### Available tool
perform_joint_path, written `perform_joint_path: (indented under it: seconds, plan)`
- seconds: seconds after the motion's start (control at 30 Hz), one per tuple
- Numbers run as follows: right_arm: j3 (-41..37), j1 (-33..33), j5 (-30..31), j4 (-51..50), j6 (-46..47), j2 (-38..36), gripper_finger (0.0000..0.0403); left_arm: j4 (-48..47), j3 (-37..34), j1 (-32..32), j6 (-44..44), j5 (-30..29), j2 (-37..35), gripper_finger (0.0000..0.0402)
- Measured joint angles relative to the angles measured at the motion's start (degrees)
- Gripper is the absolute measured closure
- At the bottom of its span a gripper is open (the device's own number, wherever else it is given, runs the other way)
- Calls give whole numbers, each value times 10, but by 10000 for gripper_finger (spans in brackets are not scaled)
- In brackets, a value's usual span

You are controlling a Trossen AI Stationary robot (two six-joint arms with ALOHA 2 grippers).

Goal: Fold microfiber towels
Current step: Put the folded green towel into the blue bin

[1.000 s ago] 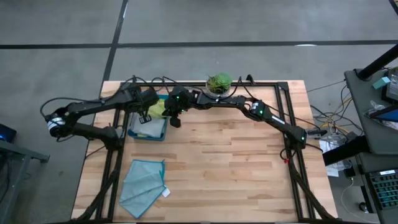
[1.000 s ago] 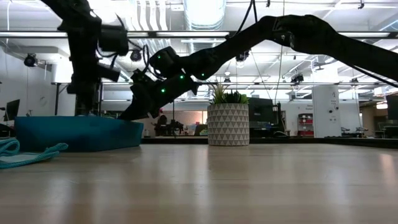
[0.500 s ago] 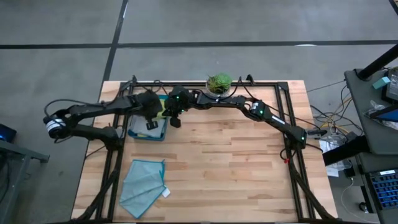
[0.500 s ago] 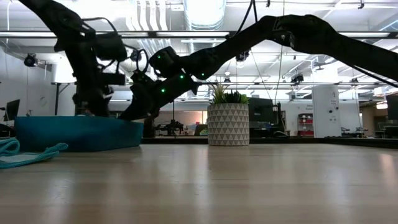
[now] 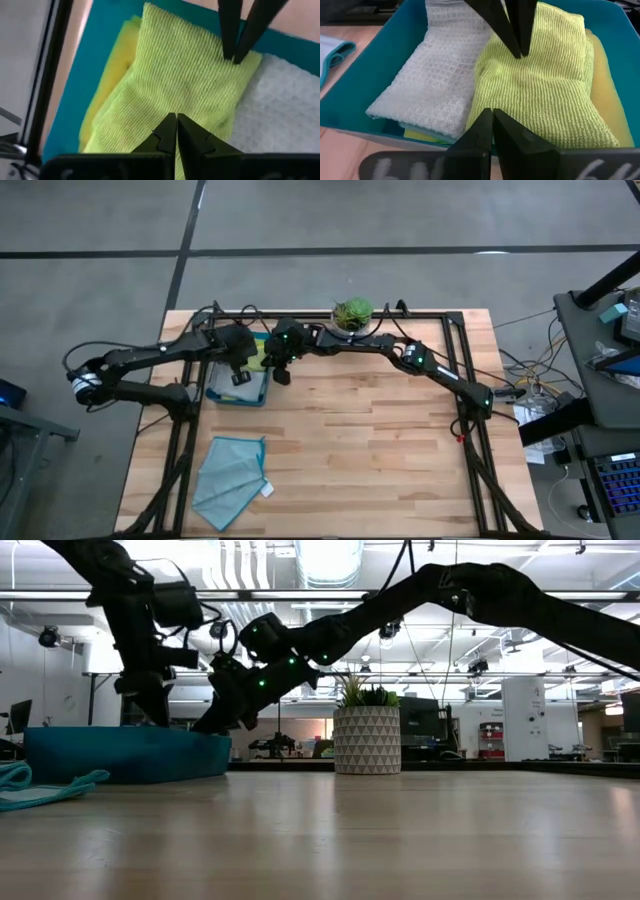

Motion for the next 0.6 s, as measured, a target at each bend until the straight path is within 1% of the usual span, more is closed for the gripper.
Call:
perform_joint_path:
  seconds: [0.23, 0.37, 0.6]
  plan:
    - [22, 1, 0, 6, 2, -7, 394, -111, 18, 0, 10, -25, -30, 401]
    - [26, 6, 0, 24, 2, -7, 394, -121, 10, 2, 10, -52, -44, 402]
    - [26, 19, 3, 66, 6, -5, 394, -111, 9, 8, 6, -53, -27, 401]
